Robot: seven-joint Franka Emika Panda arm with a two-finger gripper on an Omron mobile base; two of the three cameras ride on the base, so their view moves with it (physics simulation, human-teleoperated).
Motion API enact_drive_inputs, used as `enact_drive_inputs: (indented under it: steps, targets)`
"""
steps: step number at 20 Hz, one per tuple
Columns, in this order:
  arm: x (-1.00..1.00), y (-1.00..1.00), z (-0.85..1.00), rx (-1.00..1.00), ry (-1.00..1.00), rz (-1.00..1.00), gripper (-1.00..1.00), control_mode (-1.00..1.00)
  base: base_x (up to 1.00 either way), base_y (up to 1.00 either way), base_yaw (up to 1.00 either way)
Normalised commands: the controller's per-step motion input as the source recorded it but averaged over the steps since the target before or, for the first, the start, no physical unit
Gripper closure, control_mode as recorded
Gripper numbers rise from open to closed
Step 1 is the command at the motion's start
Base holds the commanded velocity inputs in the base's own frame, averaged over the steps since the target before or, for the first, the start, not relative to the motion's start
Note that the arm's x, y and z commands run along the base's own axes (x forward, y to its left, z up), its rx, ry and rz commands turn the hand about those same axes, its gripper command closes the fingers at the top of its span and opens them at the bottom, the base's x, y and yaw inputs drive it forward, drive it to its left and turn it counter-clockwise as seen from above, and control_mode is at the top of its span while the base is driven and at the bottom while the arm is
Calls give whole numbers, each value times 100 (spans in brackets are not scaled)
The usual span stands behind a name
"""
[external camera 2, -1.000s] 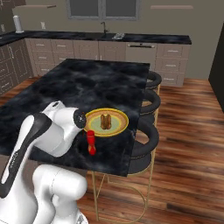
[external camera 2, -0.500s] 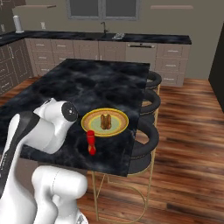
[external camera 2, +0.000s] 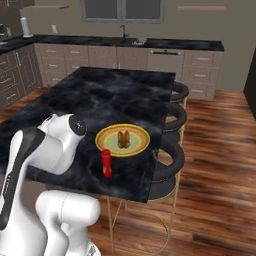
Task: Move the hot dog bun to the plate on the dining table and place the condiment next to that plate. Then navigate to the fridge and take the sausage and place it on the plate as well.
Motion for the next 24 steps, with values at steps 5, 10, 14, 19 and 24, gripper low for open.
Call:
enact_drive_inputs:
  steps: [5,10,14,19,24]
  targets:
    - [0,0,0,0,0,0,-100,100,-10,43,56]
    - [0,0,0,0,0,0,-100,100,0,35,72]
    - [0,0,0,0,0,0,-100,100,-1,39,72]
    - [0,0,0,0,0,0,-100,100,0,27,77]
    - [0,0,0,0,0,0,-100,100,6,13,75]
